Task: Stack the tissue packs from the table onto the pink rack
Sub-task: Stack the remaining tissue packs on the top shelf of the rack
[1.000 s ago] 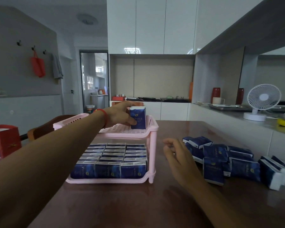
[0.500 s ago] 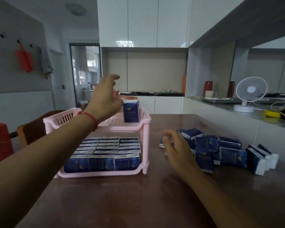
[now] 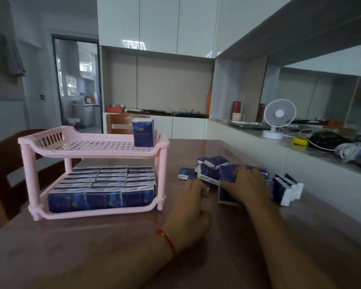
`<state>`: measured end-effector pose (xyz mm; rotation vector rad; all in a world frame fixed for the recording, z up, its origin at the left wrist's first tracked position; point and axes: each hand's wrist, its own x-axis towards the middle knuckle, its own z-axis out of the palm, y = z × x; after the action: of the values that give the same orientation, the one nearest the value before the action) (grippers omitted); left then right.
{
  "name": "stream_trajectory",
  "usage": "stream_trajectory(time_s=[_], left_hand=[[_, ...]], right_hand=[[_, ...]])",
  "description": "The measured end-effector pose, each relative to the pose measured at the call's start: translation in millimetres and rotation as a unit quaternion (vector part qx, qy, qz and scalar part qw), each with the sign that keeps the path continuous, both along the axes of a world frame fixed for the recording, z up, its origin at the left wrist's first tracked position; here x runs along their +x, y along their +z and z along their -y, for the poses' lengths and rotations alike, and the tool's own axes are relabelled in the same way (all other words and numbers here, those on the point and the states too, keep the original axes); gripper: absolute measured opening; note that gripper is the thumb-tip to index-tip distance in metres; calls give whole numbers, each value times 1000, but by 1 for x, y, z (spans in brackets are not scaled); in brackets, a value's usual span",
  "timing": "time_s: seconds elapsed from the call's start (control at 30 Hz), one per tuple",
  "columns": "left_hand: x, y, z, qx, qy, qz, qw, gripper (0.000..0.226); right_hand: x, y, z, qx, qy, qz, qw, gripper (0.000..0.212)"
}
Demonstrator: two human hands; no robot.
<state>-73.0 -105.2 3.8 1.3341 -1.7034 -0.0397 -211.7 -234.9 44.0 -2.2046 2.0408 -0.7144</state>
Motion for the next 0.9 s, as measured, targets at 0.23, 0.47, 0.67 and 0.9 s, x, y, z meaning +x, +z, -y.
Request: stream_trajectory(time_s=[0.23, 0.47, 0.67, 0.9], left_hand=[[10, -1, 7, 148, 14, -139, 979, 30], [9, -2, 11, 167, -46, -272, 947, 70], [14, 0, 6, 160, -86, -292, 939, 51], [14, -5, 14, 168, -65, -302, 936, 34]], right_hand=[[1, 1, -1, 37, 67, 74, 994, 44], [-7, 23, -26, 171, 305, 272, 897, 42], [-19, 22, -4, 15, 216, 381, 899, 30], [-37, -11, 39, -141, 32, 145, 979, 36]])
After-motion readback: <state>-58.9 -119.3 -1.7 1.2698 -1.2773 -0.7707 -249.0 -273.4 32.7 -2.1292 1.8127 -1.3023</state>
